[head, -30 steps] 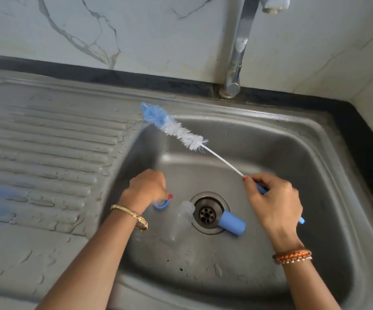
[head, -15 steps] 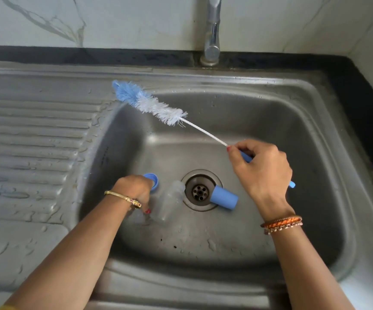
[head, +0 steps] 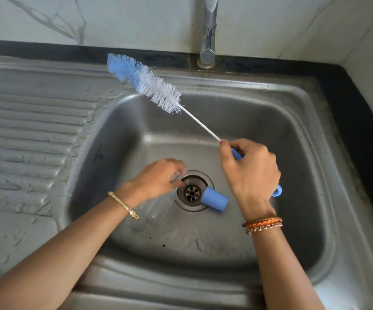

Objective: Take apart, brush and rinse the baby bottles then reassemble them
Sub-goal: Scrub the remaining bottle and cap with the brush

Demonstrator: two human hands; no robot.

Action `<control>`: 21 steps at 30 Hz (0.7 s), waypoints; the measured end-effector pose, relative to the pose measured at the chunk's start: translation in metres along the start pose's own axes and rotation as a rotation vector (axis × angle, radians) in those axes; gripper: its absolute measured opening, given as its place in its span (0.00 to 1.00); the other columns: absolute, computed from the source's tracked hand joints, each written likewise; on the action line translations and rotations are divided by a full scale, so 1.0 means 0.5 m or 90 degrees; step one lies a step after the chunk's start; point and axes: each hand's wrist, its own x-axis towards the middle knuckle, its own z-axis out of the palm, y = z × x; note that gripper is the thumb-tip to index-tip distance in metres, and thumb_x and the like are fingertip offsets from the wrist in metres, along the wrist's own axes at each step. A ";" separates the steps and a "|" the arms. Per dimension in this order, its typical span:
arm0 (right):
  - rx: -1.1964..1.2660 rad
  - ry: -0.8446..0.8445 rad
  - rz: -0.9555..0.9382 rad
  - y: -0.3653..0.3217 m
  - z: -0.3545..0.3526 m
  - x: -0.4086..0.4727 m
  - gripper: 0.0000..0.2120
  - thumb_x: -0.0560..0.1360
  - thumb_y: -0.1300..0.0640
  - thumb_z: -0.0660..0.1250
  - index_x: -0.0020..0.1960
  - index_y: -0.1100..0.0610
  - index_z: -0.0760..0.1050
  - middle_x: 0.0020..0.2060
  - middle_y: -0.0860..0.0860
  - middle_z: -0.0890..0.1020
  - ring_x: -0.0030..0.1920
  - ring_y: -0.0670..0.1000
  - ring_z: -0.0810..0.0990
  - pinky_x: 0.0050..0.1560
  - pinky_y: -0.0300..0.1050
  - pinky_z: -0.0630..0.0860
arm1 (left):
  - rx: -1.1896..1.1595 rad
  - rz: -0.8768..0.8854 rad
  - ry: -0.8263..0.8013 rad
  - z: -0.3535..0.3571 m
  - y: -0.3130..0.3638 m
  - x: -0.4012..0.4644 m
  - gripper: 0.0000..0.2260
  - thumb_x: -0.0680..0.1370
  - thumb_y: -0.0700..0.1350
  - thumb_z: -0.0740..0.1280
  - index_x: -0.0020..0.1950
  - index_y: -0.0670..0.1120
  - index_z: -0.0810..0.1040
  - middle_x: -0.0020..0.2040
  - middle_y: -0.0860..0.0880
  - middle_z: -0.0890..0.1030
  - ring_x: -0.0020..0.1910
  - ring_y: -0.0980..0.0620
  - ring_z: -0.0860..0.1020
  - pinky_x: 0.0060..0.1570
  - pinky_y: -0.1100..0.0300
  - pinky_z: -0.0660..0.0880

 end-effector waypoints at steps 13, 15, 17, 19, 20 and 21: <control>0.008 -0.028 0.033 0.002 -0.007 0.007 0.14 0.75 0.46 0.62 0.40 0.54 0.78 0.32 0.51 0.78 0.35 0.53 0.72 0.37 0.42 0.63 | 0.264 0.283 -0.039 0.148 0.117 0.055 0.13 0.78 0.36 0.58 0.61 0.39 0.71 0.59 0.41 0.74 0.57 0.43 0.72 0.52 0.56 0.65; 0.007 -0.027 0.028 0.004 -0.006 0.008 0.14 0.75 0.47 0.61 0.40 0.54 0.78 0.32 0.50 0.76 0.35 0.53 0.71 0.36 0.42 0.62 | 0.301 0.273 -0.052 0.157 0.095 0.065 0.15 0.78 0.37 0.57 0.65 0.40 0.69 0.63 0.42 0.73 0.60 0.43 0.71 0.57 0.55 0.65; -0.004 -0.028 0.020 0.006 -0.004 0.009 0.13 0.75 0.47 0.61 0.40 0.54 0.79 0.32 0.50 0.76 0.35 0.52 0.71 0.36 0.41 0.62 | 0.316 0.257 -0.059 0.171 0.076 0.076 0.16 0.78 0.38 0.58 0.66 0.41 0.67 0.63 0.42 0.73 0.60 0.44 0.71 0.57 0.55 0.65; -0.018 -0.027 0.012 0.008 -0.001 0.009 0.14 0.75 0.46 0.61 0.41 0.54 0.79 0.34 0.51 0.78 0.36 0.53 0.72 0.37 0.41 0.63 | 0.296 0.231 -0.052 0.171 0.071 0.083 0.16 0.78 0.42 0.59 0.66 0.42 0.67 0.61 0.42 0.73 0.59 0.44 0.72 0.54 0.55 0.65; -0.027 -0.025 0.007 0.009 0.000 0.009 0.14 0.75 0.46 0.61 0.42 0.54 0.79 0.35 0.52 0.80 0.36 0.54 0.73 0.37 0.41 0.64 | 0.268 0.205 -0.031 0.159 0.073 0.083 0.16 0.77 0.44 0.60 0.65 0.42 0.67 0.59 0.42 0.74 0.58 0.43 0.73 0.51 0.55 0.66; -0.033 -0.020 0.004 0.010 0.000 0.009 0.13 0.75 0.46 0.61 0.42 0.54 0.79 0.36 0.53 0.80 0.37 0.55 0.74 0.38 0.42 0.64 | 0.222 0.169 0.006 0.139 0.075 0.080 0.17 0.76 0.45 0.61 0.64 0.42 0.67 0.58 0.42 0.74 0.57 0.43 0.73 0.49 0.55 0.66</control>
